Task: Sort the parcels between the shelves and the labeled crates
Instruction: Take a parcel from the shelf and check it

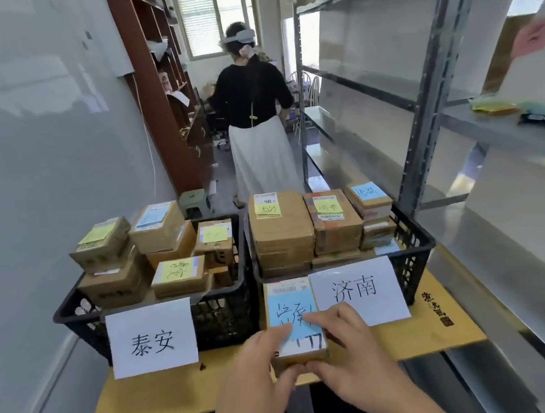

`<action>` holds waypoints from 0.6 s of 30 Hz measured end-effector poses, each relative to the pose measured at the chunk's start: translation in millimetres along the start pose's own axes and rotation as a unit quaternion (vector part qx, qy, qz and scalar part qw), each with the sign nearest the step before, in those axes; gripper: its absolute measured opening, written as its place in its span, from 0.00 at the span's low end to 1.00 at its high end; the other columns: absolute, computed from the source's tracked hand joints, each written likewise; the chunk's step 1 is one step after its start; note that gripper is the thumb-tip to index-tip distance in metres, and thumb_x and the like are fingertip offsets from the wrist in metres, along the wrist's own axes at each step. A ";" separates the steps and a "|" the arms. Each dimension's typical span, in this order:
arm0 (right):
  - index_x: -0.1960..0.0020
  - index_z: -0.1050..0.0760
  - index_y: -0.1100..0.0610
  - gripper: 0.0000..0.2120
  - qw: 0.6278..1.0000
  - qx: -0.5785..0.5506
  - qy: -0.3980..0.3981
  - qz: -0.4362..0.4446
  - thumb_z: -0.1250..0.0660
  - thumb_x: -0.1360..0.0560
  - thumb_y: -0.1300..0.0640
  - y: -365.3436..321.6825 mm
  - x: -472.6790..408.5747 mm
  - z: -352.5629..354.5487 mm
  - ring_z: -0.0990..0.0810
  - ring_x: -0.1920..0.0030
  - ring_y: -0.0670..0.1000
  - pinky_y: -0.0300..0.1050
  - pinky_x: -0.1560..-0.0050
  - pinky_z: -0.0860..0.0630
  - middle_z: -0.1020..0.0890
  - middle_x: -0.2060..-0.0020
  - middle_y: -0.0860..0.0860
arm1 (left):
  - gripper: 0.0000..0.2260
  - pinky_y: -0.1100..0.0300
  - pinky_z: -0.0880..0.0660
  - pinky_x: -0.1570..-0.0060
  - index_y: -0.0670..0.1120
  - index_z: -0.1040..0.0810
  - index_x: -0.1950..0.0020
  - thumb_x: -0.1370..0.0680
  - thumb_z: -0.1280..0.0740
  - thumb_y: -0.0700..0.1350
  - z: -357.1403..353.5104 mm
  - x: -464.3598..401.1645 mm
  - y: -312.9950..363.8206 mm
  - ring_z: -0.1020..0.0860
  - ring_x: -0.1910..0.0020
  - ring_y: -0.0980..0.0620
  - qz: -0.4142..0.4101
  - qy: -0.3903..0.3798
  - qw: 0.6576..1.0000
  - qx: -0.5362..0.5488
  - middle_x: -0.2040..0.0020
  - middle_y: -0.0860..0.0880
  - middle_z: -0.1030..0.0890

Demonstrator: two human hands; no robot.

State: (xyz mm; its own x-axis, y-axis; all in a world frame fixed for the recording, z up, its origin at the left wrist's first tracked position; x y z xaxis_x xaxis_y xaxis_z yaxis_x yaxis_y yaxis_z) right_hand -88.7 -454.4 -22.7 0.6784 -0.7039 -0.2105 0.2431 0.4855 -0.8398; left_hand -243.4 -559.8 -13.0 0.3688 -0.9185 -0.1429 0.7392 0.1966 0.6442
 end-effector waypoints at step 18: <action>0.25 0.36 0.36 0.35 0.993 0.111 0.024 0.017 0.23 0.26 0.48 62.7 -167.9 98.6 0.32 0.30 0.38 0.39 0.32 0.26 0.35 0.33 0.34 | 0.25 0.56 0.20 0.45 0.64 0.30 0.30 0.25 0.26 0.54 -24.7 -209.4 12.8 0.24 0.41 0.56 -0.024 0.007 0.999 0.026 0.41 0.64 0.26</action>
State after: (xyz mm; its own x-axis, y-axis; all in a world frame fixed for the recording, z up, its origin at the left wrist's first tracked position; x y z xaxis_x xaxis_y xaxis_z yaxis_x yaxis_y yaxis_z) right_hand -119.0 -254.6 9.4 0.6563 -0.7061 -0.2659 0.3700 0.6083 -0.7021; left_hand -297.2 -356.4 6.7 0.3417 -0.9214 -0.1850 0.7267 0.1342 0.6738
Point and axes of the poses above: each hand's wrist, its own x-axis away from the middle knuckle, its own z-axis out of the back of the hand, y = z × x, the point moved 5 cm from there along -x, towards the middle knuckle
